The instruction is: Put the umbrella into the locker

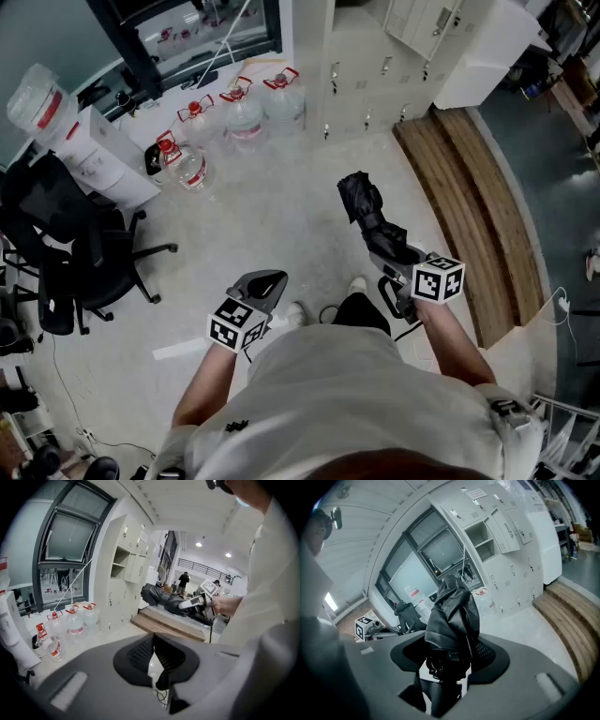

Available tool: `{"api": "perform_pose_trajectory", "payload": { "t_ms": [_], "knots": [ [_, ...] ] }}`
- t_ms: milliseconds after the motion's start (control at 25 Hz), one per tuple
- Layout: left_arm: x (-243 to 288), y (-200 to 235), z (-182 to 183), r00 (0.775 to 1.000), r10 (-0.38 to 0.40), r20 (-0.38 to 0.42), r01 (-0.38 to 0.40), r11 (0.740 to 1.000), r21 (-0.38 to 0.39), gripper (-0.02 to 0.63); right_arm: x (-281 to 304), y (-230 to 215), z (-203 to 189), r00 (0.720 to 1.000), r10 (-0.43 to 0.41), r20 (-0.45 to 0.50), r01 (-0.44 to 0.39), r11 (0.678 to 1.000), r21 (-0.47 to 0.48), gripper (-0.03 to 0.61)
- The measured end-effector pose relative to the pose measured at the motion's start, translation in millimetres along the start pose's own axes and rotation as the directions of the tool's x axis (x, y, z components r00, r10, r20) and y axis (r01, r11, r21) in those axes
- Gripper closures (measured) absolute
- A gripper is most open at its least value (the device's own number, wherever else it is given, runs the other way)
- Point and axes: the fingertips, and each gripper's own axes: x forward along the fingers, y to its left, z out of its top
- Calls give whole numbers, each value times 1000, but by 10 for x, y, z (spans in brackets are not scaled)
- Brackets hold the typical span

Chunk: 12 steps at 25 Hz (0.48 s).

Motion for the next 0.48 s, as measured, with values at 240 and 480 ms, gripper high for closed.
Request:
{"api": "perform_pose_trajectory", "payload": {
  "t_ms": [240, 480],
  "knots": [
    [39, 231, 152, 1000, -16, 20, 16, 1000, 15, 556, 89, 148, -26, 999, -39, -25, 38, 998, -43, 336],
    [312, 225, 702, 996, -65, 54, 60, 995, 85, 555, 243, -99, 306, 998, -67, -17, 65, 994, -84, 336]
  ]
}}
